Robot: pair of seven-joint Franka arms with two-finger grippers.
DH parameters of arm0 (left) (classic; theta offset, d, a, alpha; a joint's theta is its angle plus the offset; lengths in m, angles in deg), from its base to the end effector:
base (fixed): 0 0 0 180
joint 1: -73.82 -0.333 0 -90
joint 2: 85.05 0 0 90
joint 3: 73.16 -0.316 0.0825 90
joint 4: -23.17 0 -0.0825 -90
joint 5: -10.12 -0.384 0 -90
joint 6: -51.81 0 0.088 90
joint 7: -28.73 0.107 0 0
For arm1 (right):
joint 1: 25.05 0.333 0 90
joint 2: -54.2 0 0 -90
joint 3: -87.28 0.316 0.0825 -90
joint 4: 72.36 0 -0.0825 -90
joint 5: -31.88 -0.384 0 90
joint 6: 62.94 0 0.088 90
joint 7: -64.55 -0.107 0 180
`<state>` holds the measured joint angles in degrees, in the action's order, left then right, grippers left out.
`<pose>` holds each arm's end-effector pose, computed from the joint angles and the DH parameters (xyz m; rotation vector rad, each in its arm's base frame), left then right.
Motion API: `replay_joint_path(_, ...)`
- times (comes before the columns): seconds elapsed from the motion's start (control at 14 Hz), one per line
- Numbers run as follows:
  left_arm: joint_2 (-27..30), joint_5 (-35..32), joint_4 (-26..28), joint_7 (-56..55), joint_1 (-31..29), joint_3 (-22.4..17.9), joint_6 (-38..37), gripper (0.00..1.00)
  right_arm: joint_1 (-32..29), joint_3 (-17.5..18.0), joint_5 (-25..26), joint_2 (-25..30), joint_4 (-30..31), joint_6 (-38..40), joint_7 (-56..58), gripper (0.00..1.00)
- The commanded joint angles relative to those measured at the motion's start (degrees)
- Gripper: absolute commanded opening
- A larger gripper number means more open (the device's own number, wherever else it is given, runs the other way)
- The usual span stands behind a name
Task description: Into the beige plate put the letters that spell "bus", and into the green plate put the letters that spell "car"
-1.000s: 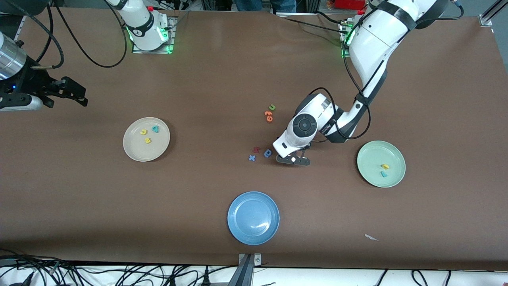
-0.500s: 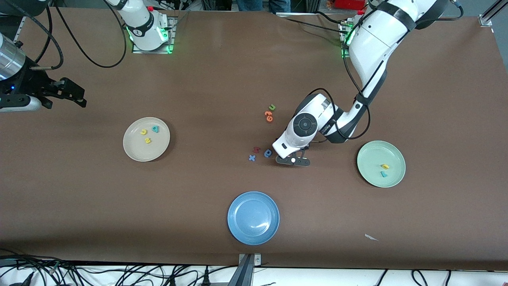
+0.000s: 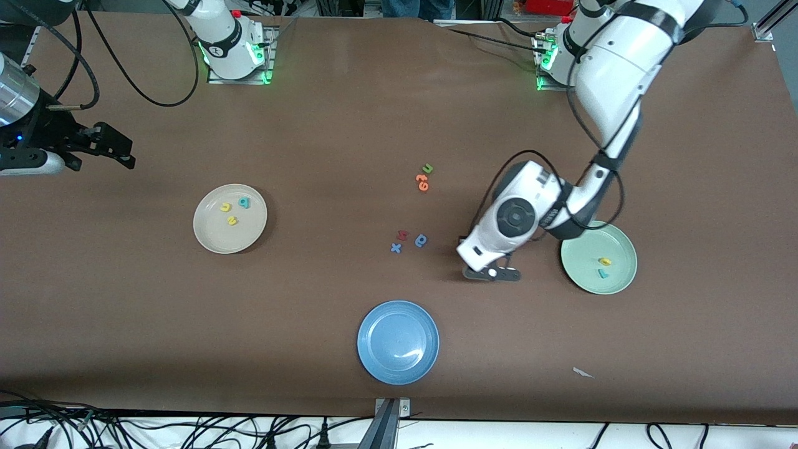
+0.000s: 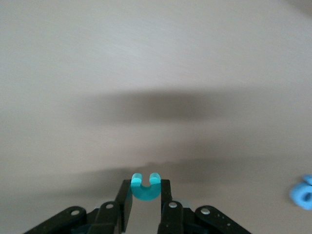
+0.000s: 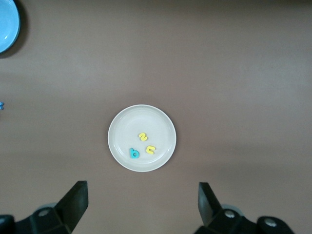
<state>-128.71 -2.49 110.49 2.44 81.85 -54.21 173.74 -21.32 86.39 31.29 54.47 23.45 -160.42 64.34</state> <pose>0.6392 -0.2762 0.2165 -3.1297 0.1048 0.1930 0.5620 0.0288 0.5905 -3.1292 -0.0700 -0.0525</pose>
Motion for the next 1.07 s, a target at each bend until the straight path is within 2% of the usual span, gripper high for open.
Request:
replay_joint_path(0.0, 3.6, -1.0, 0.4, 8.3, -6.8, 0.6, -5.7, 0.13, -0.3, 0.0, 0.6, -0.1, -1.6, 1.5, -0.5, 1.00)
replay_joint_path(0.21, 5.1, -1.0, 1.0, 19.0, -13.4, 0.6, -10.7, 0.13, -0.2, 0.1, 1.9, -0.1, -1.6, 1.2, -0.3, 1.00)
replay_joint_path(0.5, 4.7, -3.7, 1.4, 25.5, -17.0, 0.4, -16.0, 0.14, -0.2, 0.1, 2.5, -0.1, -1.6, 1.4, 0.3, 1.00)
replay_joint_path(0.57, 4.5, -3.8, 1.3, 25.4, -17.0, 0.4, -16.6, 0.37, -0.3, 0.0, 2.4, -0.1, -1.7, 1.9, 0.6, 1.00)
replay_joint_path(0.64, 4.1, -3.9, 1.1, 25.5, -17.1, 0.3, -16.6, 0.86, -0.3, -0.1, 2.3, 0.2, -1.8, 2.2, 0.6, 1.00)
replay_joint_path(0.71, 4.3, -3.9, 0.5, 25.3, -17.4, 0.3, -16.6, 1.00, -0.3, -0.1, 2.3, 0.1, -1.9, 2.3, 0.6, 1.00)
replay_joint_path(1.0, 5.9, -3.7, -0.6, 24.5, -18.4, 0.2, -16.7, 1.00, -0.2, 0.0, 2.4, 0.2, -1.9, 2.4, 0.6, 1.00)
